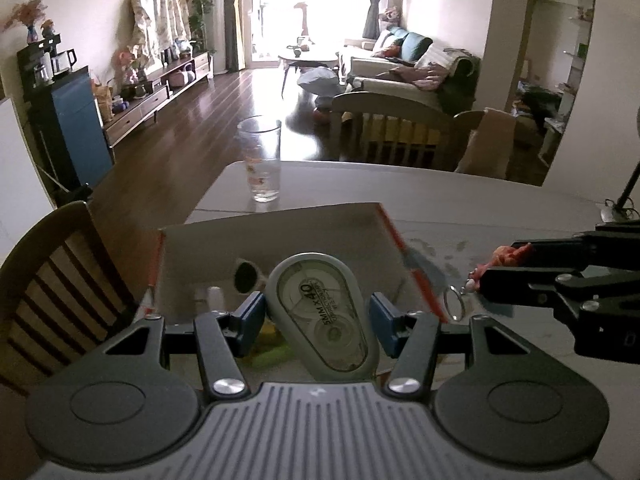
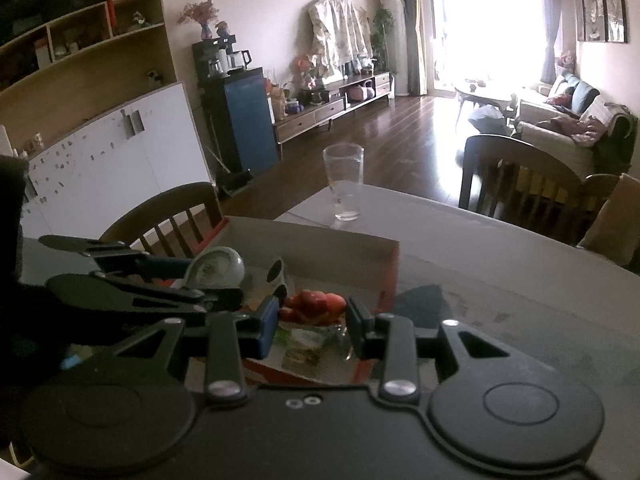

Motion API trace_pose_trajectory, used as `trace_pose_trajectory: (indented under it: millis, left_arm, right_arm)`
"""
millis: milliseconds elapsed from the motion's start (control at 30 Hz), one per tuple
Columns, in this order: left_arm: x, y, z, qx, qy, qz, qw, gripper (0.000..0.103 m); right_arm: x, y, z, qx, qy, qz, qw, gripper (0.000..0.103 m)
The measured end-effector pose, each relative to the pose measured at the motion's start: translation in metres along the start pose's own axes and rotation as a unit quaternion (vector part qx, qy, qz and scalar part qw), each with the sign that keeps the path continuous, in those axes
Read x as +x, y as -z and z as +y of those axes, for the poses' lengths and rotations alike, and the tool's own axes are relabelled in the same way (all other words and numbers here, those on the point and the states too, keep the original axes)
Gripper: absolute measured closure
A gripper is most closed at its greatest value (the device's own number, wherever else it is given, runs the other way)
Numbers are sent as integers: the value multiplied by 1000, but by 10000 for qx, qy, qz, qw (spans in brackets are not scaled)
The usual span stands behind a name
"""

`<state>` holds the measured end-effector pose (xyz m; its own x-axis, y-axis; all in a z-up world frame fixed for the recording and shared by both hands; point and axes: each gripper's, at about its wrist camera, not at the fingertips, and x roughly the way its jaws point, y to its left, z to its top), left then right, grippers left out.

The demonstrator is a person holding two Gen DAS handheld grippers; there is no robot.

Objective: Organize rigid objects
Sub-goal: 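Carry the tape dispenser and keychain over the box with both tools, then open both tools to release the tape dispenser and keychain into the box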

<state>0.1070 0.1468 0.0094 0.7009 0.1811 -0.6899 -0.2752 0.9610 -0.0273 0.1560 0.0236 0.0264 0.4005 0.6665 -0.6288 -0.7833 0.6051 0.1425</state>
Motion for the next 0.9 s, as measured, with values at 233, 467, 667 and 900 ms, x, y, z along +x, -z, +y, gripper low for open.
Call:
trace_pose_trajectory:
  millis: [233,467,667,900]
  left_arm:
    - [13,-4,40,-8,-32,57,10000,46]
    - [35,-7,64,6,-44,187,9998,46]
    - [65,-6,77,9,-16,420,9991,46]
    - [98,-4,81,128,-37,637,9979,46]
  right_arm:
    - [28,-9,16,-42,51,36,10000,68]
    - [58,-10,19,-84,177,124,9997,68]
    - [87,-11,17,-87,320,306,9990,68]
    - [123,-17,17,-187,472,404,9979,68]
